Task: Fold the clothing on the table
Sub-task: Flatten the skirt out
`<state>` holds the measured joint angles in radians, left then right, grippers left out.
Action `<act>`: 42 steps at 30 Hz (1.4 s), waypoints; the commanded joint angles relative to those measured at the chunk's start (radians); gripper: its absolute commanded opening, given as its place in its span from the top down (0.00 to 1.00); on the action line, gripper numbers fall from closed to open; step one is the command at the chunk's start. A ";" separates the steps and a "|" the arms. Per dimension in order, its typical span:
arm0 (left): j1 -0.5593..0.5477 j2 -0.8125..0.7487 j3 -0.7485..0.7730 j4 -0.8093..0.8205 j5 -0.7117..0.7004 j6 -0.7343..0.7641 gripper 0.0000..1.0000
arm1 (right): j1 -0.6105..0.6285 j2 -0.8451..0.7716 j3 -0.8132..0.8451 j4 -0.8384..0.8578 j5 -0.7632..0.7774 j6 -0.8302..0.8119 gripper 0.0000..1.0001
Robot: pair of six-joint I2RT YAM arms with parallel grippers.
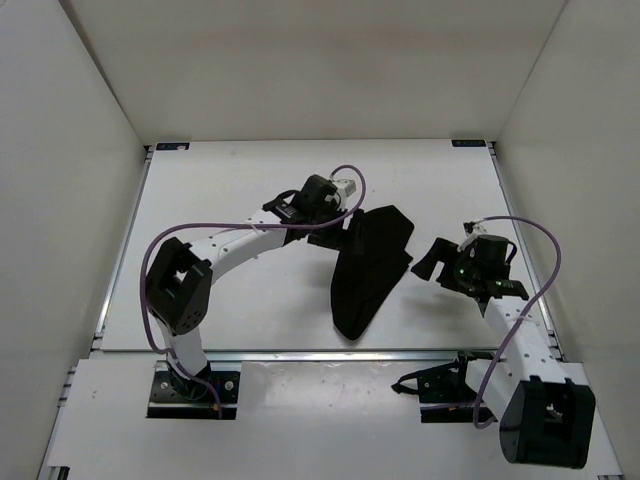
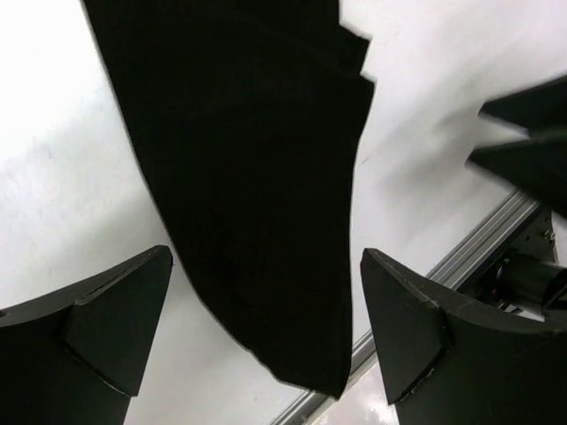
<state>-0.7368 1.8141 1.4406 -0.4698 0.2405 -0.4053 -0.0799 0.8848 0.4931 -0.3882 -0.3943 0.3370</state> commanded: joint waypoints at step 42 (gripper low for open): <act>0.212 -0.414 -0.413 0.036 0.135 -0.085 0.02 | 0.134 0.657 0.240 0.328 -0.144 -0.098 1.00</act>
<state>-0.5251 1.4590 1.0386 -0.4408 0.3450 -0.4797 0.0566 1.5394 0.6811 -0.0601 -0.5304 0.2550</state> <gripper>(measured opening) 0.984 0.039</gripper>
